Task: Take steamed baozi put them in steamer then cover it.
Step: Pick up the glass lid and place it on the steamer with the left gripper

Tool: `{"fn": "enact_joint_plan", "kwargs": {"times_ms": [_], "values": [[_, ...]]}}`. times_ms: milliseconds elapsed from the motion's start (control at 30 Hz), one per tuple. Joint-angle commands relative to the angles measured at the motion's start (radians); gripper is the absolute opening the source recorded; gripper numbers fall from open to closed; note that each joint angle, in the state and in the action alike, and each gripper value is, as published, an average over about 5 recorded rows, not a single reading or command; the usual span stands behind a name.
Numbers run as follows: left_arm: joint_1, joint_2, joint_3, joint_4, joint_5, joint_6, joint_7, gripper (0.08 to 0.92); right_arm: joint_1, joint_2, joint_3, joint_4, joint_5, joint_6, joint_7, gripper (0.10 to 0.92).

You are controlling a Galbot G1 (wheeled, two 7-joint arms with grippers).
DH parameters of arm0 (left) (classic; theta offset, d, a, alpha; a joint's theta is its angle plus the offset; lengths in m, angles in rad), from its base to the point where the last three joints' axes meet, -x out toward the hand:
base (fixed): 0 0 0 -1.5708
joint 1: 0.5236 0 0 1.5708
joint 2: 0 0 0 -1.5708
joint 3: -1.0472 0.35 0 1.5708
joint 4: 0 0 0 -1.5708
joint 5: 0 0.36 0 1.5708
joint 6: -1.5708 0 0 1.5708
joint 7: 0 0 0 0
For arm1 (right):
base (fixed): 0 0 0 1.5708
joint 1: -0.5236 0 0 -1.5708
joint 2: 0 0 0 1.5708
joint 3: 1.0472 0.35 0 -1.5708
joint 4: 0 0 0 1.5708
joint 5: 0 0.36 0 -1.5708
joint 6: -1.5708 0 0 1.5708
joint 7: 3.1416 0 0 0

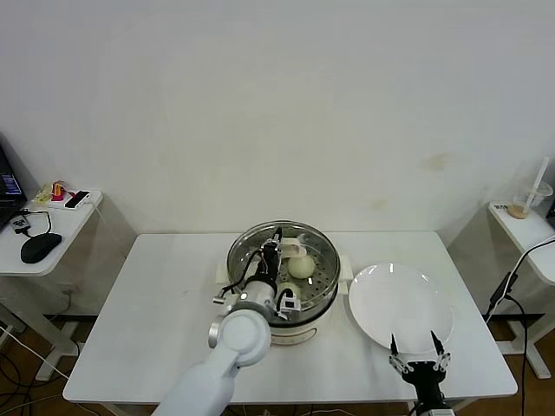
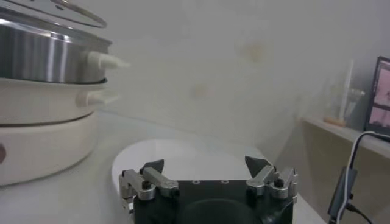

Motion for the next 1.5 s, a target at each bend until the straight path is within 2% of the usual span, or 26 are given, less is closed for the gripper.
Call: {"fn": "enact_joint_plan", "kwargs": {"times_ms": [33, 567, 867, 967, 1233, 1500], "values": [[0.007, -0.043, 0.000, 0.027, 0.033, -0.002, -0.005, 0.148, 0.003, 0.000, -0.009, -0.004, -0.005, -0.001, 0.000, 0.823], [0.023, -0.054, -0.023, 0.048, 0.040, -0.018, -0.025, 0.148, 0.003, -0.006, -0.021, -0.014, -0.010, 0.005, -0.009, 0.823], [0.055, -0.053, -0.029, -0.003, 0.041, -0.024, -0.023, 0.159, -0.001, -0.004, -0.025, -0.011, -0.017, 0.006, -0.010, 0.823], [0.079, -0.045, -0.035, -0.039, 0.037, -0.027, -0.031, 0.219, -0.004, -0.003, -0.028, -0.011, -0.022, 0.006, -0.010, 0.823], [0.167, -0.006, -0.055, -0.140, 0.028, -0.044, -0.053, 0.453, -0.014, -0.003, -0.038, -0.003, -0.030, 0.007, -0.009, 0.823], [0.352, 0.098, -0.088, -0.380, -0.049, -0.075, -0.106, 0.686, -0.025, -0.014, -0.039, 0.002, -0.028, 0.007, -0.008, 0.823]]}}
